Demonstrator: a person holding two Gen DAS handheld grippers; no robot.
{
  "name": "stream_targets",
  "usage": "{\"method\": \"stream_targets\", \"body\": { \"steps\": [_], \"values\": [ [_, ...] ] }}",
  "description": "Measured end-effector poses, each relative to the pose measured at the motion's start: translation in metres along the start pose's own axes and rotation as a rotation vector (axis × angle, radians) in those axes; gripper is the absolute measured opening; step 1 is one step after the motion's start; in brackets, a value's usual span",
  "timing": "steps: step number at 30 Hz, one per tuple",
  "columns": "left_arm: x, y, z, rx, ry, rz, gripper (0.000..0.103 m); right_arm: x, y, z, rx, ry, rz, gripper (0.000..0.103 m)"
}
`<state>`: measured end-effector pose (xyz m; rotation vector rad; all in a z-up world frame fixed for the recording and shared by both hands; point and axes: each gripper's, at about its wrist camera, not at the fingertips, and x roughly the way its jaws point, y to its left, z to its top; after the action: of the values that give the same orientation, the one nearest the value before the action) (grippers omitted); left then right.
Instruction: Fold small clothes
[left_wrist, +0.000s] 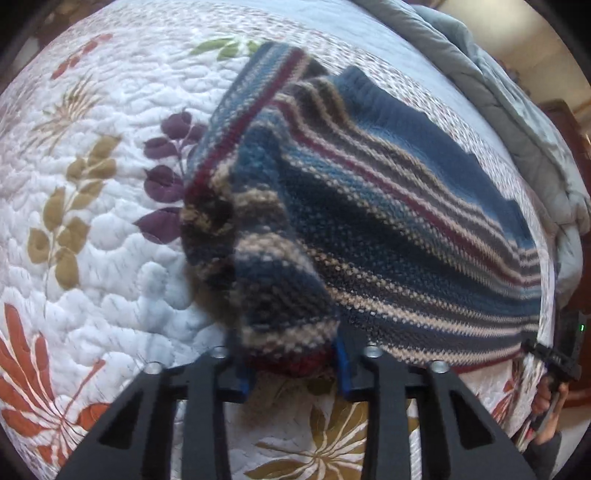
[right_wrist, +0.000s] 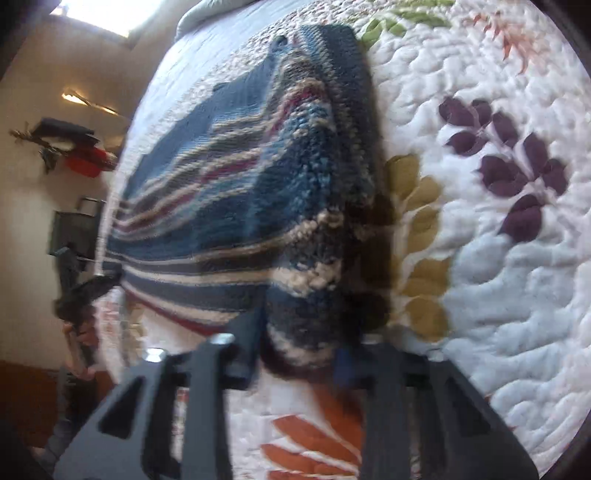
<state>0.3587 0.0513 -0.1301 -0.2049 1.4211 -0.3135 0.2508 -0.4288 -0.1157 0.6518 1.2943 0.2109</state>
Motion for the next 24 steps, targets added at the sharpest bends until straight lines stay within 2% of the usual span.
{"method": "stream_targets", "body": {
  "steps": [1, 3, 6, 9, 12, 21, 24],
  "values": [
    [-0.002, 0.002, 0.000, -0.029, 0.004, -0.011, 0.024, -0.003, 0.003, -0.002, -0.007, -0.008, -0.012, 0.023],
    [-0.006, 0.002, -0.003, -0.065, 0.020, 0.031, 0.022, -0.010, 0.010, -0.006, -0.043, -0.020, -0.041, 0.022],
    [-0.023, -0.005, -0.011, -0.046, -0.023, 0.062, 0.020, -0.027, 0.016, -0.011, -0.047, -0.045, -0.034, 0.021],
    [-0.044, -0.015, -0.017, -0.012, -0.061, 0.062, 0.019, -0.048, 0.020, -0.017, -0.058, -0.070, -0.022, 0.020],
    [-0.061, -0.025, -0.036, 0.013, -0.048, 0.046, 0.019, -0.068, 0.021, -0.031, -0.077, -0.075, -0.038, 0.020],
    [-0.084, -0.050, -0.127, 0.101, -0.004, 0.019, 0.020, -0.117, -0.010, -0.111, -0.065, -0.061, -0.077, 0.020],
    [-0.086, -0.065, -0.163, 0.142, -0.007, 0.034, 0.020, -0.129, -0.023, -0.139, -0.052, -0.048, -0.100, 0.020]
  ]
}}
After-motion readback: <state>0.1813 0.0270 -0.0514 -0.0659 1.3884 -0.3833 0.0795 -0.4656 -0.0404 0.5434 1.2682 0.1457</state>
